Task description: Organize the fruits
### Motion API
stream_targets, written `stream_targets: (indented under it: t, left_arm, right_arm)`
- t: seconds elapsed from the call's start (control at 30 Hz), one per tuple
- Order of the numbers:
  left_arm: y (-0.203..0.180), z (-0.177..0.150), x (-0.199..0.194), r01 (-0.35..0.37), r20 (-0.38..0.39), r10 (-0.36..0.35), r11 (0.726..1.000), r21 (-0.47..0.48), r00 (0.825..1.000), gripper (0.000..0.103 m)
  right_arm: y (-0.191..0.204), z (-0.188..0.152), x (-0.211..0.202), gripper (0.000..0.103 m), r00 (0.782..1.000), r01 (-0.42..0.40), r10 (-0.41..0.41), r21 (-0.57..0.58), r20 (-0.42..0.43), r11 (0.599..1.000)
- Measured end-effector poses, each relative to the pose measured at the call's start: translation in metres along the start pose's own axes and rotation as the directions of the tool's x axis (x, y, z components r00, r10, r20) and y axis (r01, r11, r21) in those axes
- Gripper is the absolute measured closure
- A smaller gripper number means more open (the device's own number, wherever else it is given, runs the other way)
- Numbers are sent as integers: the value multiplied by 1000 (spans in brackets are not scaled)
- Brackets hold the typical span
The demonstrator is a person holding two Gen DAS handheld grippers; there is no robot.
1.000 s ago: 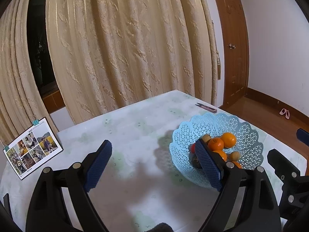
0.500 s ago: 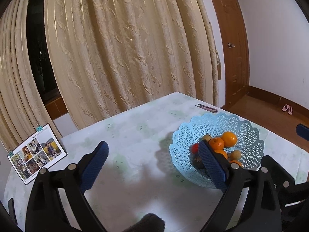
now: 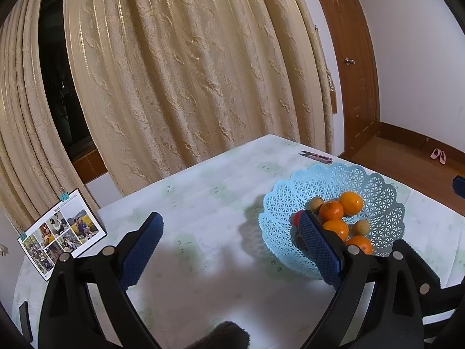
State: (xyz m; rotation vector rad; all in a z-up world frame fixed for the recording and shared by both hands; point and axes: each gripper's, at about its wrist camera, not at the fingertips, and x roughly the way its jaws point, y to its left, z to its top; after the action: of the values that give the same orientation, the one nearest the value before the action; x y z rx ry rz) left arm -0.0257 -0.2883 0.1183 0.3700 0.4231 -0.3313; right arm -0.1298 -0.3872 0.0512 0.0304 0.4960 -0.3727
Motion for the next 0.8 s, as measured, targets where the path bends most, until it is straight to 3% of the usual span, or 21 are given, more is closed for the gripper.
stream_targets:
  t: [0.8]
  left_arm:
    - [-7,-6,4,-25,-9,25,999,45,1000,10]
  right_arm:
    - [2,-3,7,3,999,-23,23,-9,-27,1000]
